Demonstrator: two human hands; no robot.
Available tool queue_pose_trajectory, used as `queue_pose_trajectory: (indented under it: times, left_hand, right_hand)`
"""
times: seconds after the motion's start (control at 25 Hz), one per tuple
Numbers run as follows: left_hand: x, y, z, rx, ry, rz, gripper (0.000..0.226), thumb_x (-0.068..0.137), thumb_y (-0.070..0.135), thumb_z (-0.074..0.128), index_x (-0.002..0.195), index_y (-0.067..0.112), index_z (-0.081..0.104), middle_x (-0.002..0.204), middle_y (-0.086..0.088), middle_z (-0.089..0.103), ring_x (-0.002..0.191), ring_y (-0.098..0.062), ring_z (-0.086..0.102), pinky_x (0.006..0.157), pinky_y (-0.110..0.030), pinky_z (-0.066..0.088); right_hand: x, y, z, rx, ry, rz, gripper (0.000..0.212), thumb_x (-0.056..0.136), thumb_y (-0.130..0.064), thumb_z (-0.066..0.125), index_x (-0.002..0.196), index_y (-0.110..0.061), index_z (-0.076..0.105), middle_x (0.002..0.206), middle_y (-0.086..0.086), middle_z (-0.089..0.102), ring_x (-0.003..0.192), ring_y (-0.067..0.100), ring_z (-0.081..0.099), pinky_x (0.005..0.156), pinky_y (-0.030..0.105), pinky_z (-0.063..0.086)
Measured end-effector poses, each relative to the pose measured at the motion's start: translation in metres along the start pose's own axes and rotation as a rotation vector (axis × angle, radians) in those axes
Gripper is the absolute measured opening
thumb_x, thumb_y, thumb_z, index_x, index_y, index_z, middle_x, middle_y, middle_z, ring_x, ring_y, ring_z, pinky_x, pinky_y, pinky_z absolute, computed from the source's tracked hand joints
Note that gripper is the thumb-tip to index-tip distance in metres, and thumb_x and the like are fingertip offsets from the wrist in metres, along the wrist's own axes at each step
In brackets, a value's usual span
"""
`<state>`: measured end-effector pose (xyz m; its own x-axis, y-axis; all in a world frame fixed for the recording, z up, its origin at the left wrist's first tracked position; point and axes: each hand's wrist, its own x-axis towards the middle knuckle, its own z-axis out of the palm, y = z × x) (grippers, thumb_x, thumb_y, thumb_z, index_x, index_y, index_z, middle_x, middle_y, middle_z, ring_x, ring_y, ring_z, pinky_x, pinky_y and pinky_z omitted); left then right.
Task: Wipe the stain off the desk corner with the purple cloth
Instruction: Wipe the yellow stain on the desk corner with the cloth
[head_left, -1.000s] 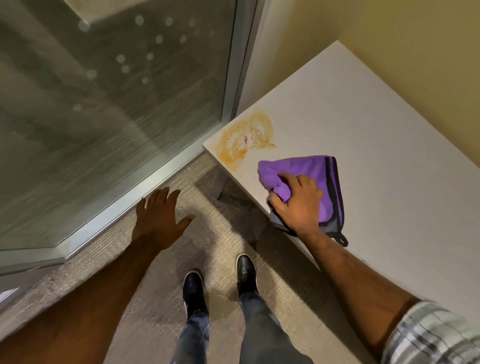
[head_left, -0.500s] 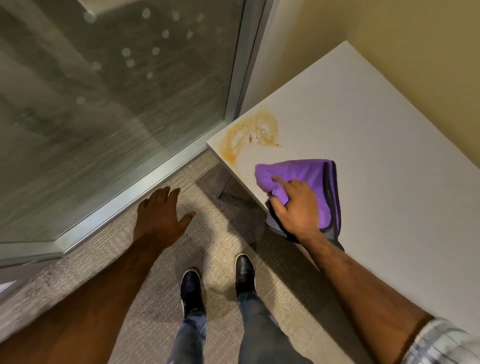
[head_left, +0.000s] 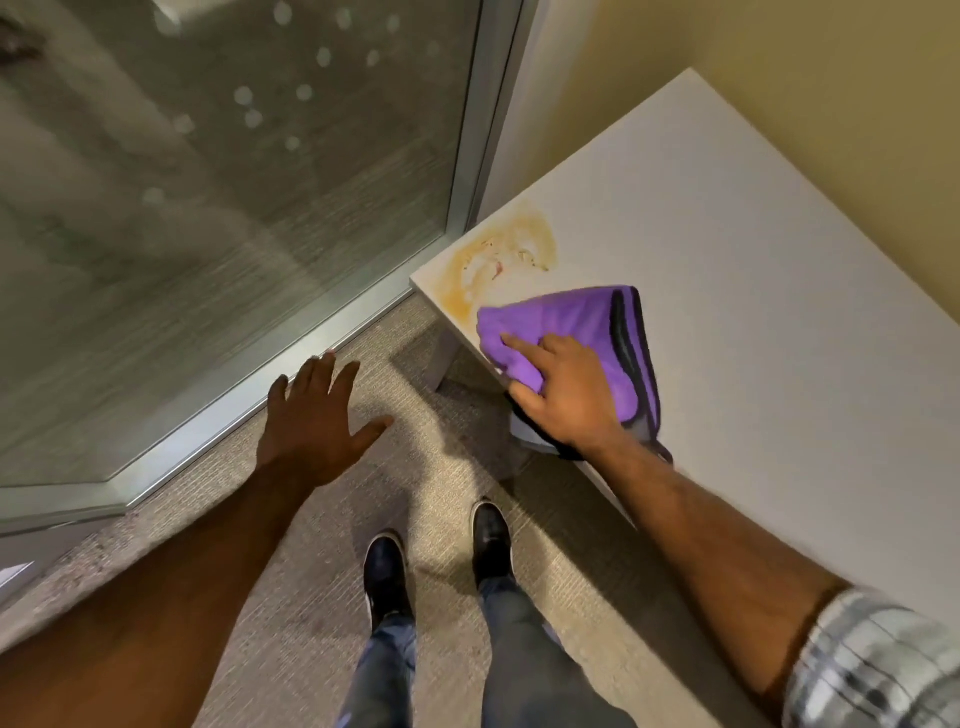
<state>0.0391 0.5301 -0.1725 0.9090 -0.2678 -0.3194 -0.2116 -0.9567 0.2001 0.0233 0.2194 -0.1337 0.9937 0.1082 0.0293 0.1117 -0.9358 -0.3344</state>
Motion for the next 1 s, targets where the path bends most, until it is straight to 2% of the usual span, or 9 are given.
queue_pose_trajectory:
  times: [0.16, 0.32, 0.4, 0.52, 0.6, 0.72, 0.84, 0.92, 1.0]
  left_hand:
    - [0.011, -0.001, -0.009, -0.018, 0.035, 0.001, 0.092, 0.080, 0.079, 0.016, 0.151, 0.020, 0.024, 0.161, -0.012, 0.021, 0.149, -0.027, 0.017, 0.117, -0.053, 0.012]
    - [0.016, -0.004, -0.004, -0.044, 0.040, -0.028, 0.088, 0.083, 0.078, 0.018, 0.151, 0.021, 0.024, 0.161, -0.011, 0.021, 0.149, -0.027, 0.017, 0.117, -0.054, 0.012]
    - [0.018, -0.005, 0.003, -0.065, 0.025, -0.049, 0.089, 0.082, 0.079, 0.017, 0.151, 0.022, 0.024, 0.162, -0.011, 0.020, 0.149, -0.027, 0.016, 0.117, -0.054, 0.011]
    - [0.024, 0.002, 0.010, -0.084, -0.009, -0.058, 0.093, 0.079, 0.081, 0.014, 0.151, 0.023, 0.024, 0.162, -0.011, 0.019, 0.150, -0.028, 0.016, 0.118, -0.055, 0.011]
    - [0.027, 0.005, 0.014, -0.113, -0.019, -0.072, 0.095, 0.077, 0.082, 0.013, 0.151, 0.024, 0.024, 0.162, -0.011, 0.019, 0.149, -0.028, 0.016, 0.117, -0.055, 0.012]
    - [0.027, 0.003, 0.020, -0.136, -0.023, -0.068, 0.094, 0.078, 0.082, 0.016, 0.151, 0.023, 0.026, 0.161, -0.011, 0.022, 0.149, -0.029, 0.017, 0.117, -0.057, 0.013]
    - [0.029, -0.007, 0.028, -0.102, -0.049, -0.074, 0.093, 0.080, 0.082, 0.016, 0.151, 0.023, 0.026, 0.161, -0.010, 0.023, 0.149, -0.029, 0.018, 0.117, -0.058, 0.015]
    - [0.031, -0.010, 0.032, -0.091, -0.056, -0.098, 0.094, 0.079, 0.083, 0.016, 0.150, 0.023, 0.027, 0.161, -0.010, 0.024, 0.148, -0.029, 0.019, 0.116, -0.058, 0.016]
    - [0.038, -0.011, 0.035, -0.072, -0.044, -0.098, 0.094, 0.079, 0.083, 0.016, 0.149, 0.022, 0.029, 0.160, -0.010, 0.027, 0.148, -0.029, 0.022, 0.116, -0.058, 0.019]
  right_hand:
    - [-0.028, 0.048, -0.022, 0.052, 0.169, 0.284, 0.052, 0.089, -0.048, 0.046, 0.131, -0.021, 0.062, 0.094, 0.014, 0.069, 0.090, 0.033, 0.061, 0.076, 0.042, 0.049]
    - [0.038, 0.054, -0.008, 0.097, 0.228, 0.491, 0.066, 0.086, -0.059, 0.033, 0.126, -0.017, 0.064, 0.101, 0.012, 0.072, 0.092, 0.031, 0.065, 0.077, 0.040, 0.052]
    - [0.066, 0.037, -0.001, 0.089, 0.210, 0.484, 0.068, 0.085, -0.060, 0.031, 0.127, -0.018, 0.064, 0.104, 0.012, 0.071, 0.094, 0.031, 0.065, 0.079, 0.039, 0.052]
    - [0.059, 0.024, -0.006, 0.048, 0.091, 0.223, 0.052, 0.092, -0.048, 0.045, 0.134, -0.020, 0.060, 0.102, 0.012, 0.071, 0.093, 0.031, 0.063, 0.077, 0.039, 0.051]
    - [0.029, 0.033, -0.013, 0.018, 0.048, 0.128, 0.050, 0.093, -0.046, 0.048, 0.135, -0.023, 0.059, 0.101, 0.011, 0.071, 0.093, 0.030, 0.063, 0.077, 0.036, 0.048]
    - [0.003, 0.054, -0.023, 0.053, 0.184, 0.320, 0.054, 0.088, -0.052, 0.042, 0.132, -0.025, 0.061, 0.103, 0.007, 0.071, 0.093, 0.027, 0.063, 0.077, 0.038, 0.051]
    - [0.047, 0.066, -0.016, 0.077, 0.276, 0.549, 0.067, 0.082, -0.059, 0.030, 0.125, -0.021, 0.065, 0.100, 0.007, 0.071, 0.091, 0.027, 0.063, 0.072, 0.034, 0.046]
    - [0.090, 0.065, -0.010, 0.048, 0.293, 0.586, 0.071, 0.079, -0.061, 0.023, 0.119, -0.021, 0.066, 0.096, 0.007, 0.071, 0.089, 0.028, 0.064, 0.070, 0.032, 0.045]
    - [0.122, 0.057, -0.006, 0.016, 0.267, 0.533, 0.066, 0.083, -0.060, 0.025, 0.118, -0.023, 0.067, 0.092, 0.007, 0.070, 0.085, 0.028, 0.064, 0.071, 0.037, 0.052]
